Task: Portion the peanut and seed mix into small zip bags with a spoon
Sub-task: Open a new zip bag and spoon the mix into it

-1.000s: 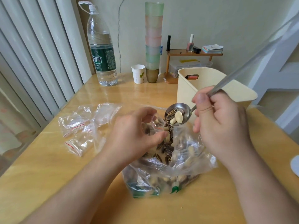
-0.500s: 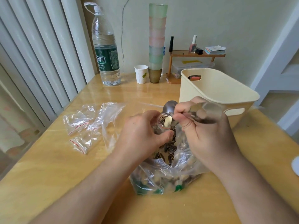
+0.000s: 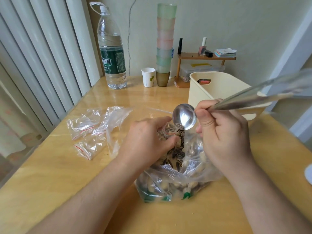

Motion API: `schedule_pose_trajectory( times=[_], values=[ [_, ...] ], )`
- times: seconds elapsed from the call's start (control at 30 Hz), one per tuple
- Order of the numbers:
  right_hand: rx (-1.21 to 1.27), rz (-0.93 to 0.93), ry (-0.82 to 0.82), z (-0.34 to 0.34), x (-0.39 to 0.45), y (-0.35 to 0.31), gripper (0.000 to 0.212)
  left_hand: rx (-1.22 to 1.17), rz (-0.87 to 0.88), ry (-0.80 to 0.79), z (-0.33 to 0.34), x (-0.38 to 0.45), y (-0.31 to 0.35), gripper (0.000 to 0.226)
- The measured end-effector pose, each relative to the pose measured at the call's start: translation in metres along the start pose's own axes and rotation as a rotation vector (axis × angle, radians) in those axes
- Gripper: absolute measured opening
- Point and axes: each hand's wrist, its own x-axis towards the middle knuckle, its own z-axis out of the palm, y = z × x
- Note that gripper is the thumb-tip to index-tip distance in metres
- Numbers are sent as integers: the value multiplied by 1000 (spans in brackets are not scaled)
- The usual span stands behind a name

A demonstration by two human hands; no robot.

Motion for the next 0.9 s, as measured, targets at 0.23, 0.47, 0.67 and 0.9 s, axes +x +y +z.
schedule_pose_trajectory(
  times=[0.23, 0.47, 0.67, 0.9],
  values=[
    [4, 103, 34, -1, -1, 2, 32, -112, 20, -32, -1, -2, -4, 60],
    [-35, 125, -12, -3, -1, -1, 32, -505, -197, 188, -10, 6, -11, 70],
    [-5, 401, -394, 9, -8, -9, 29, -587, -215, 247, -9, 8, -11, 67],
    [-58, 581, -375, 6, -4, 5, 28, -582, -176, 235, -4, 6, -10, 62]
  ],
)
